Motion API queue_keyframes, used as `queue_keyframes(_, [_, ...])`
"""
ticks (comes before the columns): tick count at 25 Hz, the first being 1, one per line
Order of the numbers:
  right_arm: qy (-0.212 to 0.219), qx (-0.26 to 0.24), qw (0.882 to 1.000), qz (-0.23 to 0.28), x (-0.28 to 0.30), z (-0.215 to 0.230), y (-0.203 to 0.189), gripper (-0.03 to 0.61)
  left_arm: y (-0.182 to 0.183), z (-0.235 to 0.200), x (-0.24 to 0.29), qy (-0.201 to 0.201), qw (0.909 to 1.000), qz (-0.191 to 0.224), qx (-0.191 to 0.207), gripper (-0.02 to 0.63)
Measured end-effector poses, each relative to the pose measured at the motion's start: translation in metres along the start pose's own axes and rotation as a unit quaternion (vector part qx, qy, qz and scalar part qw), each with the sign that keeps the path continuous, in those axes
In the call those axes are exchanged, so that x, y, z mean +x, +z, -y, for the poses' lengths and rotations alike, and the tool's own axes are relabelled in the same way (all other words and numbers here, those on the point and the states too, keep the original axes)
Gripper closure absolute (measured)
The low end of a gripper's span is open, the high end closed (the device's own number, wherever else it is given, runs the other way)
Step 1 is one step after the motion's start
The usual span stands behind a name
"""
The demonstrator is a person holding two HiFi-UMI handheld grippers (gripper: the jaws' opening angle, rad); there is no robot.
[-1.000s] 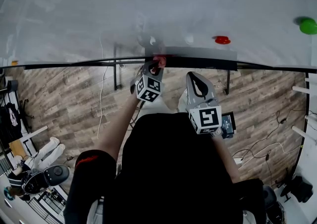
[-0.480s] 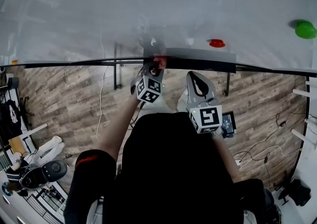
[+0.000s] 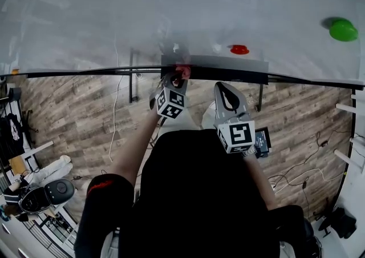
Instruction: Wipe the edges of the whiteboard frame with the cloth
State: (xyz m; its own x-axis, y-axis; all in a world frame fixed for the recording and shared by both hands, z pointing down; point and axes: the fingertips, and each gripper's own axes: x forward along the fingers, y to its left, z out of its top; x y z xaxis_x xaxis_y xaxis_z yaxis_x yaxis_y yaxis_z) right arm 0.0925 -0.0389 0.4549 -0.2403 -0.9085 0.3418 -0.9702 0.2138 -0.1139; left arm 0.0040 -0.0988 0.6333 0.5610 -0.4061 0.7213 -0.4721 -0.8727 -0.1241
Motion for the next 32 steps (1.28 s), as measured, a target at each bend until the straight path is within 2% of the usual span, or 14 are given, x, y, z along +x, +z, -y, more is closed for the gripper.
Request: queue_keyframes(32, [0.019,-0.005,1.000,0.001,-0.029,0.034,-0.005,0.577,0.027,0.035,0.018,0.014,0.9997,-0.006,-0.018,0.566])
